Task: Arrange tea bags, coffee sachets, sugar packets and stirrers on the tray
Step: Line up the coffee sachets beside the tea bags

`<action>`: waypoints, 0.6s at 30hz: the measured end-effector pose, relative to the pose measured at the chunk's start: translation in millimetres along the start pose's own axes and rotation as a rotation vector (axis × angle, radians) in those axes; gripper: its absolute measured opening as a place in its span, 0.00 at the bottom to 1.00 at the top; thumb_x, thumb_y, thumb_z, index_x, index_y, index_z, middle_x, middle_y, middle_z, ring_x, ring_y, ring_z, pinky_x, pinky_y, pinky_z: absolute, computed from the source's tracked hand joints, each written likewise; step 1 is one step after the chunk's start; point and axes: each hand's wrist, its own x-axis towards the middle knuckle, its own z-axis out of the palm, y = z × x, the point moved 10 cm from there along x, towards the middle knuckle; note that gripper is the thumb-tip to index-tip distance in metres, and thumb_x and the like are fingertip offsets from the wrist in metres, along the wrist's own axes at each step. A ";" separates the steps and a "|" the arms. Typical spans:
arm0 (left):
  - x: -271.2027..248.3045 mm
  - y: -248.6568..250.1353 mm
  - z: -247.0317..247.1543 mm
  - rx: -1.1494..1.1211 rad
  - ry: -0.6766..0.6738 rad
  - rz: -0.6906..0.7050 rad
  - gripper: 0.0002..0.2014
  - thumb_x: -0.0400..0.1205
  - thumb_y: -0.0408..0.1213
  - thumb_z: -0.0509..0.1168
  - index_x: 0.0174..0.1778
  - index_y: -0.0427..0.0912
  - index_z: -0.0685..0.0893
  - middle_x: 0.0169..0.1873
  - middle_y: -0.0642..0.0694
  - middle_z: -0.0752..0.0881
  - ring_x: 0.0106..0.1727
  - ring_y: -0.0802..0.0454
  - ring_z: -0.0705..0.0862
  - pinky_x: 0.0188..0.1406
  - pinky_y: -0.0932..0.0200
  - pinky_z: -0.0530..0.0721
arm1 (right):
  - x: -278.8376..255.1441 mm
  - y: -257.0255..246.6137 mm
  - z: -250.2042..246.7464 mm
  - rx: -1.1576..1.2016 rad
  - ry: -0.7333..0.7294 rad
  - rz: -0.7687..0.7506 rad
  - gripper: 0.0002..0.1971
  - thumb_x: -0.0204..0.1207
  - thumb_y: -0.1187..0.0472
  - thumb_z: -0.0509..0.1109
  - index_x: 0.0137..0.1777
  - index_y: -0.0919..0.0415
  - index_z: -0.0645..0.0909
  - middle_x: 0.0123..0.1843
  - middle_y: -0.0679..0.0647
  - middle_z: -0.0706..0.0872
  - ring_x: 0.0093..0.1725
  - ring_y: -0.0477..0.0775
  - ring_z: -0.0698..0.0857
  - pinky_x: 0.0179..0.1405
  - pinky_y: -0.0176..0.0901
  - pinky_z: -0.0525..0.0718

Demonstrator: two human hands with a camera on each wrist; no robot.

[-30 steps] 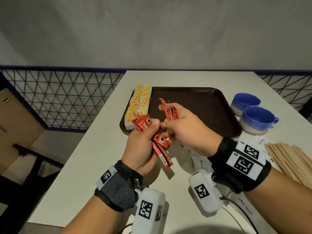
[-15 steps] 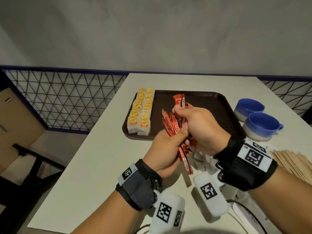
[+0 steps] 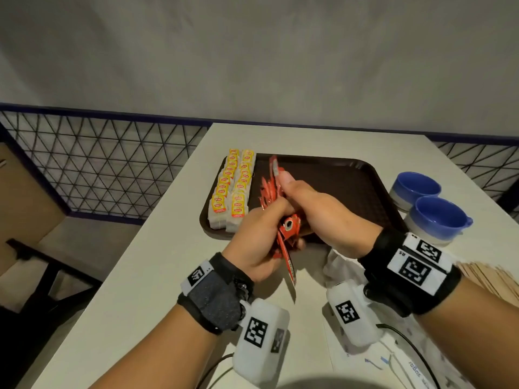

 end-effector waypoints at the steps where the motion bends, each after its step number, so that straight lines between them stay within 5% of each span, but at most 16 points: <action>1: 2.8 5.1 -4.5 -0.060 0.007 0.007 0.06 0.86 0.33 0.64 0.52 0.36 0.85 0.37 0.39 0.86 0.36 0.48 0.86 0.29 0.58 0.82 | 0.5 -4.0 -3.5 0.013 0.027 -0.027 0.28 0.84 0.32 0.63 0.67 0.56 0.80 0.53 0.53 0.86 0.42 0.52 0.86 0.42 0.49 0.85; 4: 12.9 23.1 -23.0 -0.192 0.040 0.052 0.07 0.85 0.34 0.66 0.55 0.35 0.85 0.51 0.32 0.87 0.46 0.44 0.88 0.40 0.53 0.85 | 2.0 -15.5 -20.3 -0.015 0.124 -0.132 0.24 0.76 0.40 0.79 0.64 0.53 0.80 0.52 0.53 0.87 0.41 0.42 0.86 0.35 0.30 0.81; 8: 21.1 26.7 -28.3 -0.292 0.003 0.058 0.12 0.88 0.34 0.65 0.61 0.29 0.83 0.66 0.22 0.85 0.68 0.30 0.87 0.74 0.36 0.81 | 6.1 -20.6 -10.7 -0.079 0.099 -0.218 0.18 0.69 0.55 0.88 0.52 0.58 0.84 0.40 0.54 0.86 0.33 0.44 0.83 0.36 0.37 0.86; 12: 25.9 21.9 -34.2 -0.307 -0.019 0.074 0.15 0.86 0.34 0.67 0.64 0.27 0.82 0.68 0.20 0.83 0.69 0.27 0.86 0.70 0.35 0.84 | 14.3 -14.5 -13.6 -0.078 0.159 -0.232 0.11 0.72 0.65 0.86 0.48 0.56 0.87 0.42 0.61 0.90 0.36 0.60 0.90 0.46 0.57 0.95; 15: 28.7 26.5 -48.3 -0.293 -0.001 0.143 0.23 0.86 0.35 0.70 0.73 0.25 0.76 0.72 0.19 0.79 0.74 0.22 0.80 0.77 0.28 0.76 | 14.6 -12.1 -14.4 0.027 0.129 -0.196 0.11 0.74 0.71 0.82 0.54 0.63 0.89 0.43 0.63 0.93 0.41 0.64 0.94 0.42 0.48 0.95; 18: 29.6 30.1 -62.0 -0.274 0.094 0.164 0.24 0.83 0.34 0.75 0.73 0.30 0.80 0.66 0.25 0.84 0.68 0.27 0.85 0.63 0.38 0.84 | 16.6 -8.8 -16.1 -0.004 0.136 -0.169 0.09 0.76 0.72 0.80 0.54 0.63 0.91 0.42 0.60 0.94 0.38 0.55 0.93 0.39 0.43 0.94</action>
